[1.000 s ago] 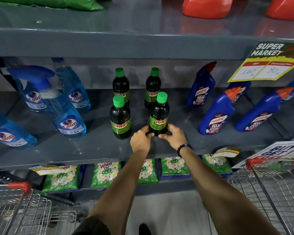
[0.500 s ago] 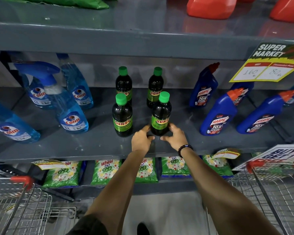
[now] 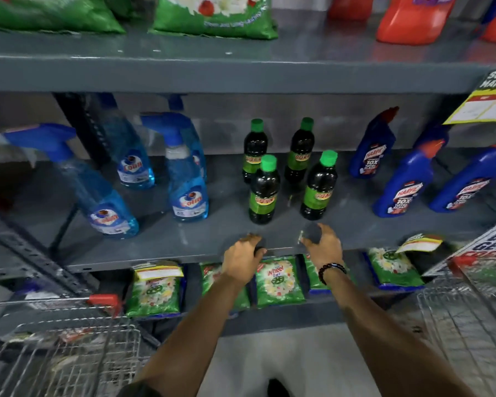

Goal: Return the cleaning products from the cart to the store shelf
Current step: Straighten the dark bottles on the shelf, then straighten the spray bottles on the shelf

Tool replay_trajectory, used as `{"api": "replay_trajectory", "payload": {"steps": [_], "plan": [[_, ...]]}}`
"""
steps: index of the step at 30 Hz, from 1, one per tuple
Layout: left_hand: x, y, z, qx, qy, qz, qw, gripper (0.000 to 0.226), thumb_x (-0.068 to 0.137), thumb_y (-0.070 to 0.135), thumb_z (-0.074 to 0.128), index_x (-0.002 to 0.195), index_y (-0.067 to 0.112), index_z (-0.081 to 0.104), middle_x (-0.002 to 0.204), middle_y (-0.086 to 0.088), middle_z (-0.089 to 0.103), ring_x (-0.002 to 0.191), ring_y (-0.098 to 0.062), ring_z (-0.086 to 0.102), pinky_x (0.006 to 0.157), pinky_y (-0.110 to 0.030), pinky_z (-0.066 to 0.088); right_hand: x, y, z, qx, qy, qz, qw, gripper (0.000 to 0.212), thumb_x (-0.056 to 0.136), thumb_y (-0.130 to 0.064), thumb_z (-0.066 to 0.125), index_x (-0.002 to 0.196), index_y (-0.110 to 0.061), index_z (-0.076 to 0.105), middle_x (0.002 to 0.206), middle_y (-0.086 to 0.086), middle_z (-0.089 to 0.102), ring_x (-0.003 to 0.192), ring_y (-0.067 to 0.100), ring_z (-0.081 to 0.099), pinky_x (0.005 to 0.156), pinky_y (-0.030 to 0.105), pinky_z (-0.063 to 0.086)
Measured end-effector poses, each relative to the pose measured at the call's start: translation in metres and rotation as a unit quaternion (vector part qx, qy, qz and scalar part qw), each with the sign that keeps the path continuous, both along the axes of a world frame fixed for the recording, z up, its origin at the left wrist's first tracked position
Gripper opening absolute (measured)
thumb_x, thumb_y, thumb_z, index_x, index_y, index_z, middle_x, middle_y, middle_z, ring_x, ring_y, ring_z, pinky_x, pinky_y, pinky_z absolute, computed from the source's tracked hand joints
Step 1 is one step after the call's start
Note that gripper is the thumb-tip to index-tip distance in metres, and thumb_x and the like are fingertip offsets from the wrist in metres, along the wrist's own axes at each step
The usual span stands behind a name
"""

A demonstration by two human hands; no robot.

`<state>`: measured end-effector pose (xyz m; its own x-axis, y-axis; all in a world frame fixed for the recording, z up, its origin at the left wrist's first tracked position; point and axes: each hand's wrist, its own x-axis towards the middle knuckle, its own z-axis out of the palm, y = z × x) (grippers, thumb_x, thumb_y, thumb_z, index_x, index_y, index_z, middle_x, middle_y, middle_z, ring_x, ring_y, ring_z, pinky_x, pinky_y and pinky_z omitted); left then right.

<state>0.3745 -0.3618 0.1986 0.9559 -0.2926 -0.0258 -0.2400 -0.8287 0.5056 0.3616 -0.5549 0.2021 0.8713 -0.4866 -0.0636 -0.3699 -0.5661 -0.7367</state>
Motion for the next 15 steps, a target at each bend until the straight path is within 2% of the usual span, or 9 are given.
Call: {"api": "replay_trajectory", "payload": {"steps": [3, 8, 12, 15], "plan": [[-0.004, 0.056, 0.003, -0.002, -0.004, 0.025, 1.000, 0.034, 0.089, 0.033, 0.049, 0.120, 0.018, 0.052, 0.115, -0.016, 0.065, 0.103, -0.038, 0.059, 0.081, -0.044, 0.050, -0.008, 0.050, 0.001, -0.017, 0.013, 0.028, 0.999, 0.059, 0.082, -0.021, 0.064, 0.134, -0.005, 0.040, 0.139, 0.019, 0.046, 0.127, 0.036, 0.043, 0.102, 0.047, 0.041], [0.004, 0.129, 0.009, -0.020, -0.015, 0.111, 0.994, 0.032, 0.089, 0.028, 0.052, 0.115, 0.010, 0.054, 0.108, -0.023, 0.067, 0.099, -0.042, 0.060, 0.078, -0.045, 0.050, 0.008, 0.126, 0.008, 0.000, 0.000, 0.131, 0.991, 0.052, 0.086, -0.019, 0.059, 0.134, -0.010, 0.042, 0.125, 0.022, 0.058, 0.114, 0.038, 0.053, 0.094, 0.050, 0.047], [0.025, 0.155, 0.016, -0.042, 0.003, 0.177, 0.983, 0.034, 0.088, 0.028, 0.054, 0.117, 0.010, 0.054, 0.110, -0.023, 0.066, 0.103, -0.041, 0.058, 0.081, -0.045, 0.048, 0.043, 0.166, 0.011, 0.039, 0.008, 0.175, 0.984, 0.055, 0.084, -0.019, 0.062, 0.134, -0.008, 0.042, 0.137, 0.017, 0.049, 0.124, 0.031, 0.048, 0.103, 0.040, 0.042], [0.043, 0.163, 0.019, -0.101, 0.022, 0.210, 0.972, 0.041, 0.084, 0.022, 0.061, 0.123, 0.012, 0.052, 0.111, -0.025, 0.066, 0.104, -0.040, 0.059, 0.083, -0.042, 0.048, 0.068, 0.182, 0.010, 0.098, 0.012, 0.191, 0.977, 0.061, 0.082, -0.013, 0.064, 0.136, -0.006, 0.038, 0.144, 0.016, 0.041, 0.132, 0.028, 0.040, 0.110, 0.042, 0.035]]}}
